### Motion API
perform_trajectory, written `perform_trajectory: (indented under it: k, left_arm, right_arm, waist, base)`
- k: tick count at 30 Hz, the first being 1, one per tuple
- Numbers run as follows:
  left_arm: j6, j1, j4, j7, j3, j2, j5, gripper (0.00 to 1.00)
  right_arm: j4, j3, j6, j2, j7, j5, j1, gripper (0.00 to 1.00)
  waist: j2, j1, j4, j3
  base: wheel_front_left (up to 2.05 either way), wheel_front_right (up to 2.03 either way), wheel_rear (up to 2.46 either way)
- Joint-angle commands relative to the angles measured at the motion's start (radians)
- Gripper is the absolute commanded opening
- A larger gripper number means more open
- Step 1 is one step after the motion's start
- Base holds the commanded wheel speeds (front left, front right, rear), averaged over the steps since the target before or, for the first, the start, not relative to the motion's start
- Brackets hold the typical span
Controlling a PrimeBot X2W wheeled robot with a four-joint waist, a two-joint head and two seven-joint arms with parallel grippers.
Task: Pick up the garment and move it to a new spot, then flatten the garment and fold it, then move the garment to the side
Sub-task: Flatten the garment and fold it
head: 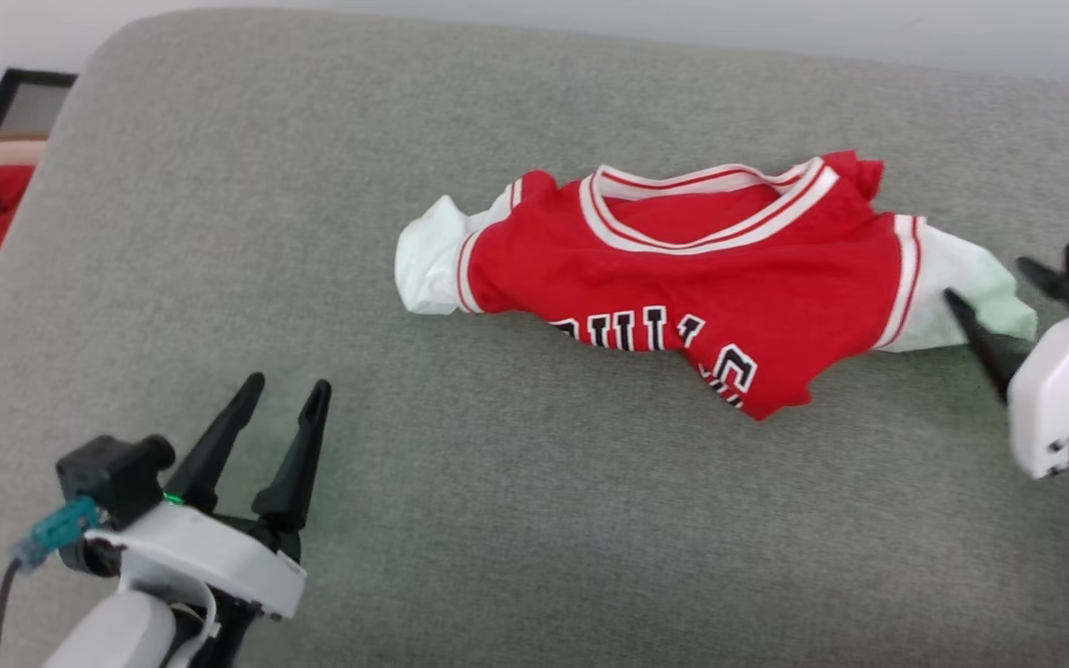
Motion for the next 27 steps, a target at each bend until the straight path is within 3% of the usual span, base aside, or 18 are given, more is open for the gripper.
perform_trajectory:
  k: [1, 7, 11, 21, 22, 23, 24, 25, 27]
  left_arm:
    - [-0.013, 0.03, -0.017, 0.001, 0.025, -0.017, 0.028, 1.0]
    - [-0.045, 0.076, -0.037, 0.0, 0.082, -0.053, 0.087, 1.0]
    - [-0.071, 0.076, -0.031, 0.0, 0.104, -0.069, 0.103, 1.0]
    - [-0.116, 0.043, -0.013, 0.0, 0.131, -0.101, 0.124, 1.0]
    - [-0.121, 0.039, -0.011, 0.0, 0.134, -0.104, 0.126, 1.0]
    - [-0.122, 0.038, -0.008, 0.0, 0.138, -0.106, 0.129, 1.0]
    - [-0.126, 0.039, -0.006, 0.0, 0.142, -0.108, 0.131, 1.0]
    - [-0.129, 0.04, -0.004, 0.0, 0.145, -0.11, 0.132, 1.0]
    - [-0.131, 0.041, 0.001, 0.0, 0.151, -0.111, 0.135, 1.0]
  right_arm:
    - [0.002, 0.014, 0.0, -0.048, 0.037, 0.043, -0.03, 1.0]
    - [0.025, 0.056, 0.0, -0.161, 0.157, 0.141, -0.11, 1.0]
    - [0.051, 0.087, 0.0, -0.199, 0.256, 0.21, -0.16, 1.0]
    - [0.075, 0.173, 0.0, -0.203, 0.415, 0.295, -0.216, 1.0]
    - [0.077, 0.178, 0.0, -0.201, 0.419, 0.302, -0.217, 0.93]
    - [0.08, 0.182, 0.0, -0.198, 0.423, 0.307, -0.218, 0.4]
    - [0.084, 0.189, 0.0, -0.193, 0.431, 0.32, -0.217, 0.05]
    - [0.083, 0.193, 0.0, -0.194, 0.431, 0.323, -0.218, 0.0]
    - [0.086, 0.192, 0.0, -0.199, 0.427, 0.333, -0.216, 0.0]
  waist:
    - [0.0, 0.0, 0.029, 0.019]
    - [0.0, 0.0, 0.054, 0.055]
    - [0.0, 0.0, 0.062, 0.084]
    - [0.0, 0.0, 0.075, 0.15]
    - [0.0, 0.0, 0.075, 0.155]
    - [0.0, 0.0, 0.075, 0.158]
    - [0.0, 0.0, 0.075, 0.16]
    - [0.0, 0.0, 0.074, 0.161]
    - [0.0, 0.0, 0.071, 0.163]
  base:
    - [0.0, 0.0, 0.0]
    - [0.0, 0.0, 0.0]
    - [0.0, 0.0, 0.0]
    - [0.0, 0.0, 0.0]
    - [0.0, 0.0, 0.0]
    - [0.0, 0.0, 0.0]
    - [0.0, 0.0, 0.0]
    - [0.0, 0.0, 0.0]
    - [0.0, 0.0, 0.0]
